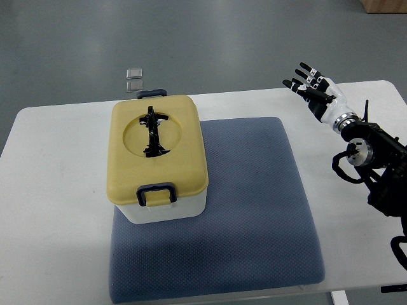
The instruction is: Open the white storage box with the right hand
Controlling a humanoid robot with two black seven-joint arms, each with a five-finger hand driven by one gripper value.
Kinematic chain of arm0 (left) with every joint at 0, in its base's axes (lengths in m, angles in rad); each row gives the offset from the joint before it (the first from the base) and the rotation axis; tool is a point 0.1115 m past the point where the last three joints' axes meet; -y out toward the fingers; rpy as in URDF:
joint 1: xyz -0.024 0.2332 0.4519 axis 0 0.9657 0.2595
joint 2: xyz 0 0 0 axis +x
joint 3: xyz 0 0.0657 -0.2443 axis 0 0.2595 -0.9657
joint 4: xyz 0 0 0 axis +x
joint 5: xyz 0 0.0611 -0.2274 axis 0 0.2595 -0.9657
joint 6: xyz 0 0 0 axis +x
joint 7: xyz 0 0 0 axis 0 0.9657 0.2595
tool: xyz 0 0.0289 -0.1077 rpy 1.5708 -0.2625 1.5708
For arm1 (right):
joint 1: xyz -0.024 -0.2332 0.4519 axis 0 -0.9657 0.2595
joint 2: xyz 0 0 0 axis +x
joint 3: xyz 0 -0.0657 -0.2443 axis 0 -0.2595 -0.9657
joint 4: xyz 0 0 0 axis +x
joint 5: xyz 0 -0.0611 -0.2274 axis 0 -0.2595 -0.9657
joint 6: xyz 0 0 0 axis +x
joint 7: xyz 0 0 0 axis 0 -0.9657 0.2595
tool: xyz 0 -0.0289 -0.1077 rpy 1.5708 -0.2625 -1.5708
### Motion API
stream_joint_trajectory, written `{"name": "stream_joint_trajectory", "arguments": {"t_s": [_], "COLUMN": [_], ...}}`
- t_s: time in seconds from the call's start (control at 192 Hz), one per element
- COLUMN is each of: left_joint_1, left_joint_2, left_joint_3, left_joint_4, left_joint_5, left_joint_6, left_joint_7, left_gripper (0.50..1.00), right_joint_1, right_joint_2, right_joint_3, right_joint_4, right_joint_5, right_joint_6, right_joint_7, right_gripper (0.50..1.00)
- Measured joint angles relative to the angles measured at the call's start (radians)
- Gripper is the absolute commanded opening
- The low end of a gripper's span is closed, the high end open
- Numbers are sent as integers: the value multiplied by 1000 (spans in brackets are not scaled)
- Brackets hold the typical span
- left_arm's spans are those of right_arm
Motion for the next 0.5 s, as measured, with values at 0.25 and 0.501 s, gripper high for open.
{"name": "stream_joint_trajectory", "arguments": {"t_s": [0.25, 0.501], "left_joint_1": [-2, 5], "left_joint_2": [0, 0], "left_joint_3": [-6, -3], "left_joint_4": [4, 12], "left_joint_5": [0, 0], "left_joint_6": [0, 1], "left_joint_7": [-7, -5], "left_gripper": [1000, 1000], "right_joint_1": [2, 6], "right_joint_2": [1, 2], "right_joint_3": [0, -1], "right_joint_4": [0, 0], "right_joint_5": [0, 0], "right_joint_6": [3, 8], "right_joint_7": [0, 0], "right_gripper": [928, 930]}}
